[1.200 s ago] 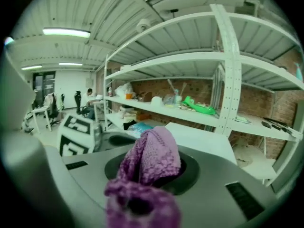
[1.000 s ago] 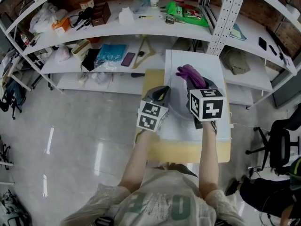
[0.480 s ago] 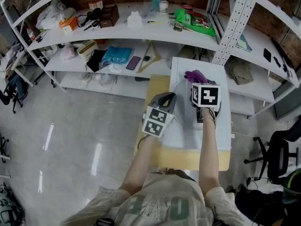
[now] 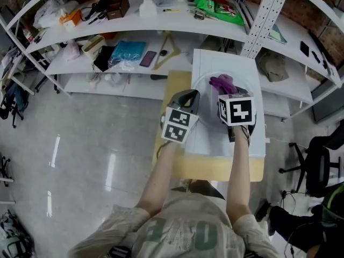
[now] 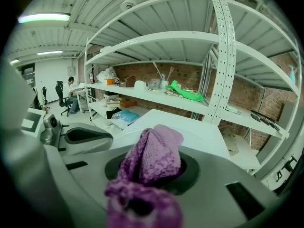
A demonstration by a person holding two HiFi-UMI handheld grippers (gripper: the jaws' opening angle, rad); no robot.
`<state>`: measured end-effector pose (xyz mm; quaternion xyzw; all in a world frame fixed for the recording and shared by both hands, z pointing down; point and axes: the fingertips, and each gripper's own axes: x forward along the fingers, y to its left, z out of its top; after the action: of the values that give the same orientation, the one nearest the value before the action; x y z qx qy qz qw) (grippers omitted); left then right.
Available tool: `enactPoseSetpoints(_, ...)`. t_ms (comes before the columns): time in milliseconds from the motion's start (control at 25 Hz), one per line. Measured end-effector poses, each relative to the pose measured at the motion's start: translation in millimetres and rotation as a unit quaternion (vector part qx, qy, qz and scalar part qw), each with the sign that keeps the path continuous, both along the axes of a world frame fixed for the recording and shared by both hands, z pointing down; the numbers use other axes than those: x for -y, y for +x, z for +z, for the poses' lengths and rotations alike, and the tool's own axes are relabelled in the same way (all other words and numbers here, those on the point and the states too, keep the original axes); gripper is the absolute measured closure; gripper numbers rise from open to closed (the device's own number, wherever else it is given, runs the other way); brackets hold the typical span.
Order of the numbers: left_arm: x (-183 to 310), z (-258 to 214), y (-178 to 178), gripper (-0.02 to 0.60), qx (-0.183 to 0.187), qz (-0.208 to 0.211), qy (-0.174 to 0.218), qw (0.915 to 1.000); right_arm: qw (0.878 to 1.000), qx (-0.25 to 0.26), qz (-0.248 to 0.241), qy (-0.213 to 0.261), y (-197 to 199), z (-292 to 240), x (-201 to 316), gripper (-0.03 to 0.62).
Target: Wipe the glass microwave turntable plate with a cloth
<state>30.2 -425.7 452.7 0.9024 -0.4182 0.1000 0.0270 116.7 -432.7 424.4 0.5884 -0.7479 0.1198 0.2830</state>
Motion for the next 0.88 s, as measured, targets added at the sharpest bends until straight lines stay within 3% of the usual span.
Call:
enactPoseSetpoints(240,-0.7,4.7,1.0,0.581,0.011,-0.005,-0.003,0.9999,1.000,0.015,-0.019,0.009,-10.5,5.5,-52.7,0.540)
enactPoseSetpoints(520,1.1,6.8,0.7,0.581,0.029,-0.008,-0.004,0.9995,0.999,-0.003,-0.051,0.009,-34.0,6.2,-100.0,0.540)
enactPoseSetpoints(880,-3.5,3.6,0.8,0.581,0.046,0.004,-0.011,0.9989,0.999,0.002,-0.038,0.011,-37.4,11.3,-149.9,0.540)
